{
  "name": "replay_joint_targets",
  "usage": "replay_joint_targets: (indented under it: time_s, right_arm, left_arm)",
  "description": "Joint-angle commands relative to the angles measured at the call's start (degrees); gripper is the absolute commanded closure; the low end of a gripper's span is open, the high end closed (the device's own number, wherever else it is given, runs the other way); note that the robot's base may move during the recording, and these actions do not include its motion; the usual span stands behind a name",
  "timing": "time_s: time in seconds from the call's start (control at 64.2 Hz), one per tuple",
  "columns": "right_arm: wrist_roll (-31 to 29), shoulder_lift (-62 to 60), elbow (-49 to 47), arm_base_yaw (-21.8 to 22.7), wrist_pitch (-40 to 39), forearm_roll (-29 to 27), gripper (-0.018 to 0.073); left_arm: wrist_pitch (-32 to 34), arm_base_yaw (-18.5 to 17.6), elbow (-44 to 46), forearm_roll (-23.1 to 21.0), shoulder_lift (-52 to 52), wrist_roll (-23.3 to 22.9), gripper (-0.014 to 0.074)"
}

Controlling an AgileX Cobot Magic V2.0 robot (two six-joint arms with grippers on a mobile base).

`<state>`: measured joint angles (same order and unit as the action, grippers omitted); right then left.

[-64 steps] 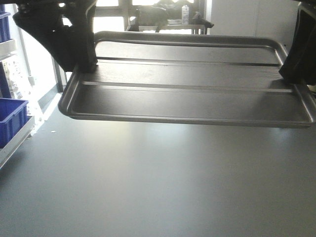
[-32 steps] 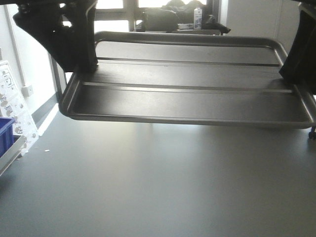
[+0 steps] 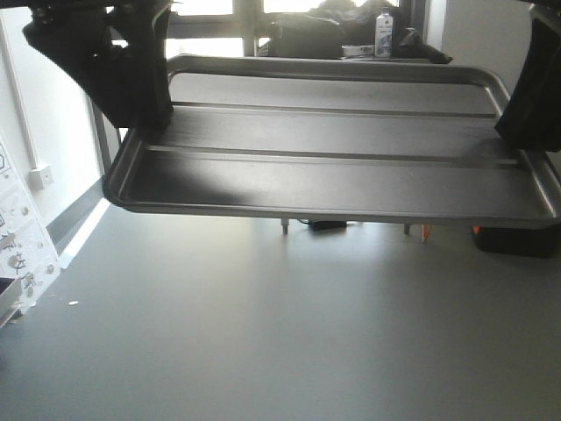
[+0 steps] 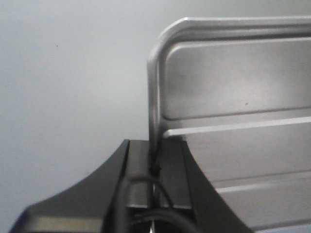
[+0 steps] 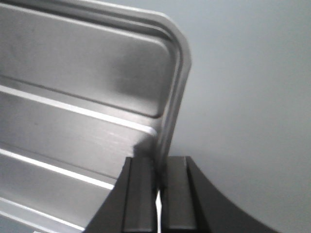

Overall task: Grab silver tray and stack on right shelf
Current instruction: 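Hold the tray level in both grippers while the base drives across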

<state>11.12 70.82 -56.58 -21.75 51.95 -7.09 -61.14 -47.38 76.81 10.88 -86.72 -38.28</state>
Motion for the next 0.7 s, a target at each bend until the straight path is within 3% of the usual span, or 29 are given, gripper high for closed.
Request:
replay_joint_targets:
  time_s: [0.0, 0.686]
  right_arm:
    - [-1.7, -1.4, -2.0, -0.1, -2.1, 0.4, 0.0503]
    - [-1.7, -1.4, -2.0, -0.1, -2.1, 0.4, 0.0503]
  left_arm:
    - [1.3, -0.4, 1.7, 0.9, 2.3, 1.0, 0.0697]
    - [1.3, -0.4, 1.7, 1.0, 1.7, 1.0, 0.0697]
